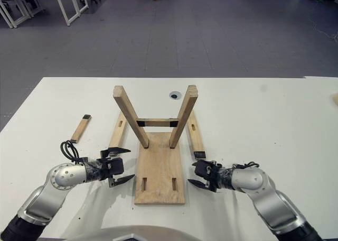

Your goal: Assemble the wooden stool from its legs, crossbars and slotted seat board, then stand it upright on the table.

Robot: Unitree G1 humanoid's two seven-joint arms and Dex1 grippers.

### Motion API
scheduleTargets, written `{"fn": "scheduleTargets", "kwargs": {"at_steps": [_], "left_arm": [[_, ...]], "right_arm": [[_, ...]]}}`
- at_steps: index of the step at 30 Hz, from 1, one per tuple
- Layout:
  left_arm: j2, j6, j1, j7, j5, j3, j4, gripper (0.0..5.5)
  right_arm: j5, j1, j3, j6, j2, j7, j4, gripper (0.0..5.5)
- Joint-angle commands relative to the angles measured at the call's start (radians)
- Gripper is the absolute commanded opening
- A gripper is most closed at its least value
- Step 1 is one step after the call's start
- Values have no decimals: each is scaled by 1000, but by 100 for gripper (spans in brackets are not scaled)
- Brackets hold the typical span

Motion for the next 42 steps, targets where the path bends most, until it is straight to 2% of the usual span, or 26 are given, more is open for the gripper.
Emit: {"fn": "scheduleTargets", "kwargs": {"at_steps": [1, 6, 9, 13, 15, 17, 20, 22, 25, 29, 34, 37, 42], "left_arm": [[52, -57, 1, 20, 104, -69, 150, 445], [-67, -32, -104, 69, 86, -115, 194, 445], [-69, -22, -139, 75, 85, -99, 216, 445], [-38, -34, -165, 76, 75, -57, 252, 445], [-17, 22, -154, 54, 15, 19, 179, 445], [-9, 169, -136, 26, -103, 154, 18, 445], [-118, 481, -206, 109, -296, 390, -129, 445], [-173, 572, -249, 195, -341, 472, -118, 445], [-195, 617, -255, 350, -286, 517, 67, 445], [-187, 500, -234, 442, -253, 523, 416, 445], [-135, 352, -276, 382, -271, 501, 712, 445], [-111, 343, -295, 308, -311, 497, 825, 397], [-104, 441, -270, 201, -390, 469, 863, 313]], "right_arm": [[-29, -49, 47, 18, 65, -29, 18, 281], [-73, -160, 104, 10, 170, -57, 125, 281], [-88, -217, 107, 6, 225, -80, 181, 281], [-84, -209, 94, 17, 234, -71, 164, 281], [-78, -185, 70, 23, 218, -69, 143, 281], [-70, -152, 27, 33, 199, -78, 114, 281], [-45, -95, -52, 62, 195, -112, 42, 281], [-33, -77, -89, 84, 210, -133, -2, 281], [-15, -85, -105, 123, 231, -158, -64, 281], [5, -100, -90, 167, 251, -165, -115, 281], [22, -98, -87, 195, 255, -170, -132, 281], [30, -106, -95, 209, 262, -178, -140, 281], [48, -123, -106, 230, 264, -193, -149, 281]]}}
